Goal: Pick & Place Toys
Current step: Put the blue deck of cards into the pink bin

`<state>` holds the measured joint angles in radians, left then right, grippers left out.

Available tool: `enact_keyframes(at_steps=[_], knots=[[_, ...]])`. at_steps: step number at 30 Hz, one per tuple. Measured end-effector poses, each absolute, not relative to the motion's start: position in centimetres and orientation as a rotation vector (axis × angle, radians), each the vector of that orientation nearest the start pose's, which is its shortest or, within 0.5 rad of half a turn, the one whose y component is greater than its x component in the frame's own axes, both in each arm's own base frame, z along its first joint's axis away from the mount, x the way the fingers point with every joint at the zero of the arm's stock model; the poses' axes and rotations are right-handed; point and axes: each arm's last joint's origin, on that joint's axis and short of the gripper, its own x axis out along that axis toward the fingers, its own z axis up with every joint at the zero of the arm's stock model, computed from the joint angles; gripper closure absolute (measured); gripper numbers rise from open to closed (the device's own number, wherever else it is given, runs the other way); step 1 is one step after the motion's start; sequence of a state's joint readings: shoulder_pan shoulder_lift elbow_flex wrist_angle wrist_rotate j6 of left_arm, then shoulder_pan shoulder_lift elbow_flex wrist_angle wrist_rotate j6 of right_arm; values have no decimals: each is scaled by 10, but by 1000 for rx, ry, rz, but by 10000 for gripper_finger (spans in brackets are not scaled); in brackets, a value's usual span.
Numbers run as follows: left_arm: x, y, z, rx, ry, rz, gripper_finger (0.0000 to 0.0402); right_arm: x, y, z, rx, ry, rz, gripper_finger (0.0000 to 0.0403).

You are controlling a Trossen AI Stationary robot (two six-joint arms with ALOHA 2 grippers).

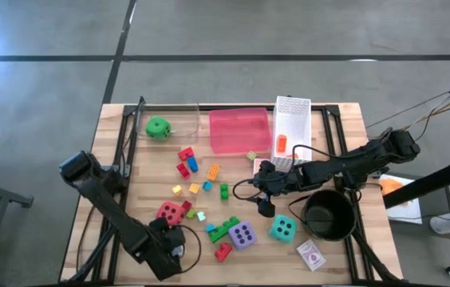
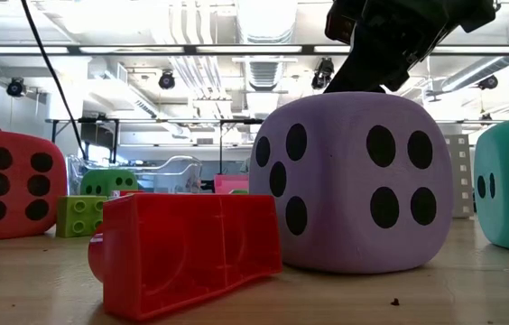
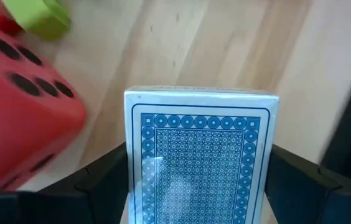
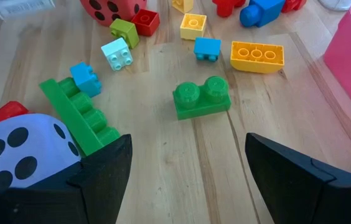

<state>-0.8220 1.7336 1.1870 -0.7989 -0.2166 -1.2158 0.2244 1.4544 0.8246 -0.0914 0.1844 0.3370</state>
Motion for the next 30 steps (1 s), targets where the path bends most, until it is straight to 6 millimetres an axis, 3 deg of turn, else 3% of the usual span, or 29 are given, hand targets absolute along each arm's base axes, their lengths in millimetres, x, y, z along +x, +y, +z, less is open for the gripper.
enact_keyframes(at_steps=[7,12,20,30], knots=[[217,-204,243,-367,931,298,103,289,60,206,176,703,-81,97],[206,-172,259,-334,783,359,103,289,60,206,177,703,-81,97],[204,-122,252,-374,690,382,103,289,60,206,176,703,-81,97],[217,-93,232,-398,688,317,103,290,60,208,172,674,-107,97]])
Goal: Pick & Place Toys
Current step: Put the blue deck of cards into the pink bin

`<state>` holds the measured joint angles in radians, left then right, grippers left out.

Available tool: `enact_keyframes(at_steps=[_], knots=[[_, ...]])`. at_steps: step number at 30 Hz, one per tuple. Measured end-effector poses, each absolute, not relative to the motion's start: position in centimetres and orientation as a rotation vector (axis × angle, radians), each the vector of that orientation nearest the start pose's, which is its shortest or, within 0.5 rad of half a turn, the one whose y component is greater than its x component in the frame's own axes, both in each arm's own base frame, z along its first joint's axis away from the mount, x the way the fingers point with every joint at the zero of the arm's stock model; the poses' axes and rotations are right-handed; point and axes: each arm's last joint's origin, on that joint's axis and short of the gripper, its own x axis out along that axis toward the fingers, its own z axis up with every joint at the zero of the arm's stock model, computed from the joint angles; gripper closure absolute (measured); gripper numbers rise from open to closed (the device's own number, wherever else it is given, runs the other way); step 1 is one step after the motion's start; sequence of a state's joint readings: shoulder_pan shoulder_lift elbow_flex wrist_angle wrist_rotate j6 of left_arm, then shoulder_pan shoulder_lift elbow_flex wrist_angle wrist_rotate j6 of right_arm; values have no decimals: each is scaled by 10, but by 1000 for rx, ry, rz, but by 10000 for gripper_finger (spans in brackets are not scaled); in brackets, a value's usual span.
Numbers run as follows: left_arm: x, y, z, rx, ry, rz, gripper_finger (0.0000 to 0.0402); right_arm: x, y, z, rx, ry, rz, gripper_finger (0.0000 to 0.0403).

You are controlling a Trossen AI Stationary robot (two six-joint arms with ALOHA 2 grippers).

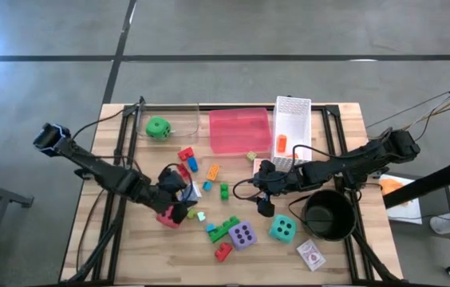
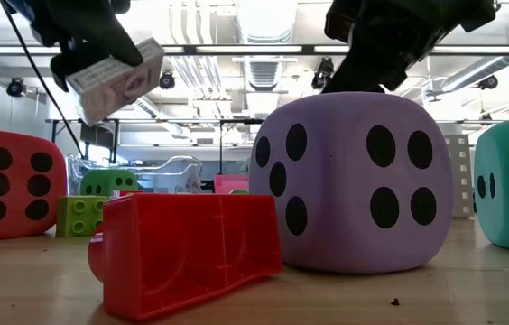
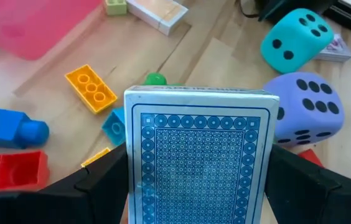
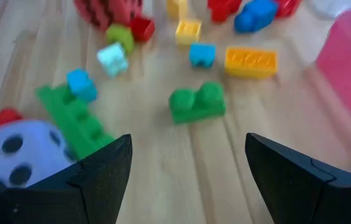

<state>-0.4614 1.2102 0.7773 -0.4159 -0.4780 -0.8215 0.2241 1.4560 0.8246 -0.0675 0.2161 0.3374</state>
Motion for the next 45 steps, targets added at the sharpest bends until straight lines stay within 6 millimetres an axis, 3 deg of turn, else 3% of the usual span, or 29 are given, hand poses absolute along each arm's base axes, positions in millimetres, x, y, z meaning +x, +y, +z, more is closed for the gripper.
enact_keyframes(at_steps=[6,13,18,21,28,36,45], knots=[[225,-85,239,-346,646,301,103,297,61,216,176,560,-106,97],[233,-74,241,-371,653,244,103,305,59,229,-17,410,-67,97],[239,-68,245,-424,646,148,103,310,61,241,-433,285,54,97],[246,-66,251,-472,601,47,103,313,64,248,-579,215,130,97],[254,-56,261,-544,541,-119,103,334,69,277,-652,180,250,97],[258,-46,265,-577,523,-203,103,369,69,298,-637,294,365,97],[258,-47,266,-538,516,-262,103,393,69,300,-637,321,445,97]])
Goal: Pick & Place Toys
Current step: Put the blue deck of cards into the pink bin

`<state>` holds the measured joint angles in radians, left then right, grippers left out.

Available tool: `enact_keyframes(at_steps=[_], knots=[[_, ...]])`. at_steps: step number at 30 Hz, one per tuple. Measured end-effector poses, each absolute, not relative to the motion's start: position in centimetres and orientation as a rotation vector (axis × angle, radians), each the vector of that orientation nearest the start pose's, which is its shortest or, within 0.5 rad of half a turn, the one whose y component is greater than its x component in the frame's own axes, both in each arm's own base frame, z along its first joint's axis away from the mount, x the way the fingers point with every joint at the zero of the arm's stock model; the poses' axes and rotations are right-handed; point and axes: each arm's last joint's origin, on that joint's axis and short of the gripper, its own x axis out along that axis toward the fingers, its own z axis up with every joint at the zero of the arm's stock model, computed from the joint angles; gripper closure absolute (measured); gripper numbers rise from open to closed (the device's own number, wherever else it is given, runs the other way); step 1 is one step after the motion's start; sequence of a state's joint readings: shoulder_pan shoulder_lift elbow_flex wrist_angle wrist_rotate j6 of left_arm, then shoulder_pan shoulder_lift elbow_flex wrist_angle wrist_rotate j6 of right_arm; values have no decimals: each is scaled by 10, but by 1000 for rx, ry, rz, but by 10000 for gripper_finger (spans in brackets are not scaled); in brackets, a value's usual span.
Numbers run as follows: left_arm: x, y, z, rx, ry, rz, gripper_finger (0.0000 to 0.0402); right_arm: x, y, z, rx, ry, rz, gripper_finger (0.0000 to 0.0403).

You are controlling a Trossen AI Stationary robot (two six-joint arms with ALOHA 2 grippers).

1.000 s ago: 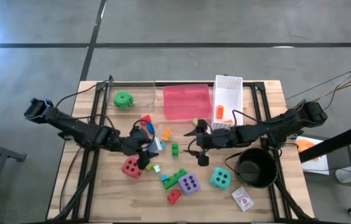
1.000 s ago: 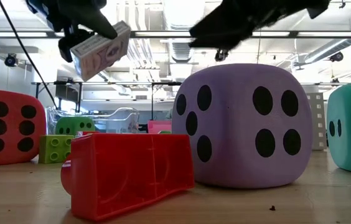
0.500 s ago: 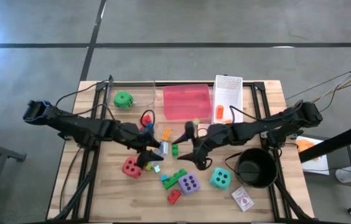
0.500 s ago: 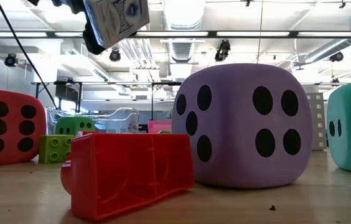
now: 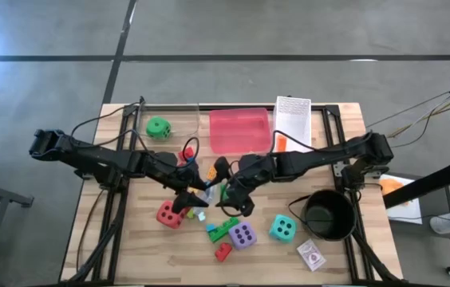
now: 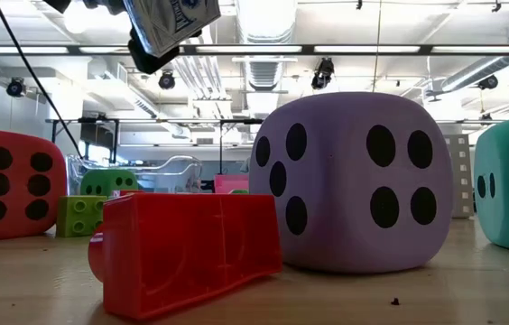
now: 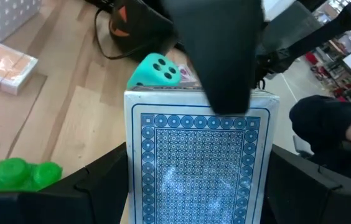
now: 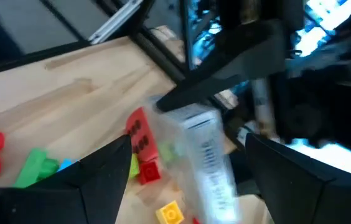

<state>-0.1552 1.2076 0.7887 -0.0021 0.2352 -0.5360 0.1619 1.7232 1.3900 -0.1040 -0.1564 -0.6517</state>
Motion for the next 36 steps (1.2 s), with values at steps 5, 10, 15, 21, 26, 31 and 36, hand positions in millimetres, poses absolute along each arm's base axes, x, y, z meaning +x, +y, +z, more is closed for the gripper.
enact_keyframes(at_steps=[5,10,15,21,26,31,36], knots=[[258,-48,269,-506,492,-302,103,403,69,295,-641,338,454,102],[258,-48,268,-495,491,-313,103,408,68,294,-644,355,452,162],[258,-48,268,-491,494,-314,103,408,65,296,-651,349,449,262],[258,-49,268,-493,499,-327,103,408,65,296,-721,338,473,344],[258,-48,268,-488,493,-316,47,407,64,296,-715,341,488,344],[258,-49,268,-488,492,-319,10,407,63,295,-681,361,481,344],[258,-48,269,-488,485,-322,27,406,62,293,-599,397,480,344]])
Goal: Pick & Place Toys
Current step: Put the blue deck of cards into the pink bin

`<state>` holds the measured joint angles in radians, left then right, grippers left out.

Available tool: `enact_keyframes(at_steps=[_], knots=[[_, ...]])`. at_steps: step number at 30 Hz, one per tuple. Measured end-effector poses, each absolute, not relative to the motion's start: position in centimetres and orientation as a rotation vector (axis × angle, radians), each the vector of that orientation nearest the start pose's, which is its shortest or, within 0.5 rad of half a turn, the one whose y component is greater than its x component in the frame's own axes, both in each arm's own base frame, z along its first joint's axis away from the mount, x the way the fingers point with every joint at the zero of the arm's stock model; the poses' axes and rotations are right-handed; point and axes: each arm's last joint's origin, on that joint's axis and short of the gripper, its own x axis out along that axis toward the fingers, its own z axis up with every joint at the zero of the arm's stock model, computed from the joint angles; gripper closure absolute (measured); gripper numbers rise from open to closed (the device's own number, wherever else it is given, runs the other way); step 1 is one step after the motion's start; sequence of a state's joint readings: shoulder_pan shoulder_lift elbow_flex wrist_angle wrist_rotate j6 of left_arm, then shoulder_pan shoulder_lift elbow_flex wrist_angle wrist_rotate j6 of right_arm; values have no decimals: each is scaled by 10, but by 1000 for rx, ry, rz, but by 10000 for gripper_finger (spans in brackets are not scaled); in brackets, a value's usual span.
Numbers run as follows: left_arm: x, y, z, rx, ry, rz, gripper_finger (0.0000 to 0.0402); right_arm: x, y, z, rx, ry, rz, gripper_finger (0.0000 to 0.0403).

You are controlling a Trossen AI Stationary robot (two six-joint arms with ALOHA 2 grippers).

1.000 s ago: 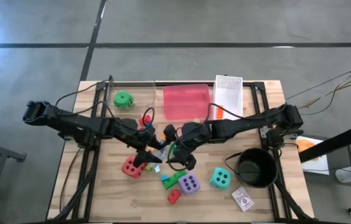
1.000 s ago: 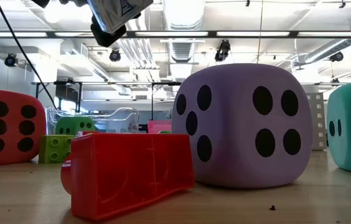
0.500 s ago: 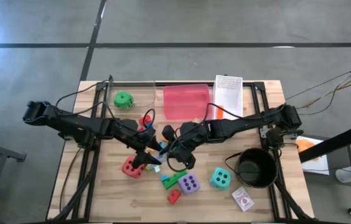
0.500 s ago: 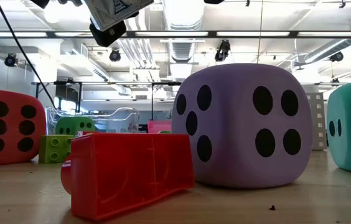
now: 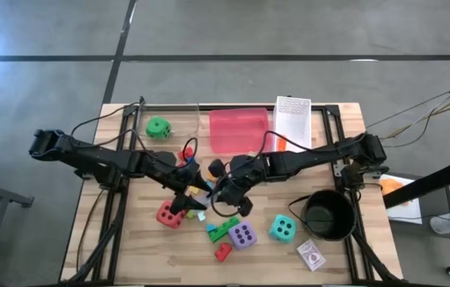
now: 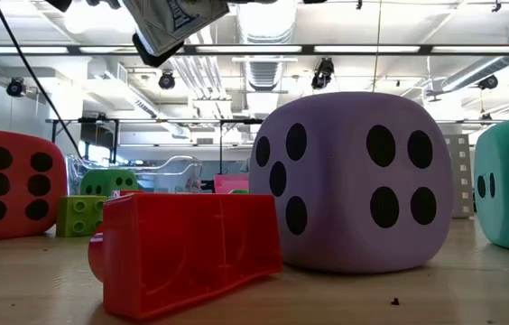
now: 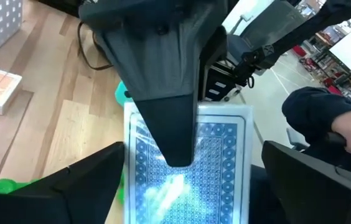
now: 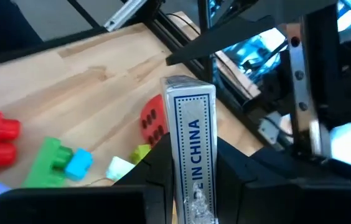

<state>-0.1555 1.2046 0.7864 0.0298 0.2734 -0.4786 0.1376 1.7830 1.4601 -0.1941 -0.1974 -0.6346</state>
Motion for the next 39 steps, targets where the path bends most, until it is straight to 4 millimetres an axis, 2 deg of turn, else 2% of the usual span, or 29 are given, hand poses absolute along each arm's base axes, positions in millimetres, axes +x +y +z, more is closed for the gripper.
enact_keyframes(at_steps=[6,13,16,20,25,28,31,35,39], knots=[[251,-47,276,-502,475,-330,47,403,58,290,-516,459,481,344],[233,-45,285,-508,496,-324,50,398,53,284,-390,571,466,344],[226,-43,286,-499,505,-286,50,399,43,284,-296,624,291,344],[221,-39,281,-434,547,-188,50,394,16,290,-100,668,29,344],[217,-37,277,-408,579,-115,62,383,-16,291,13,740,-222,344],[216,-36,276,-346,585,-115,95,379,-37,291,85,733,-403,344],[217,-36,275,-303,585,-124,146,376,-64,292,176,703,-528,344],[217,-35,275,-274,577,-106,234,373,-92,285,228,709,-622,344],[217,-36,275,-268,578,-112,330,374,-108,274,246,737,-660,344]])
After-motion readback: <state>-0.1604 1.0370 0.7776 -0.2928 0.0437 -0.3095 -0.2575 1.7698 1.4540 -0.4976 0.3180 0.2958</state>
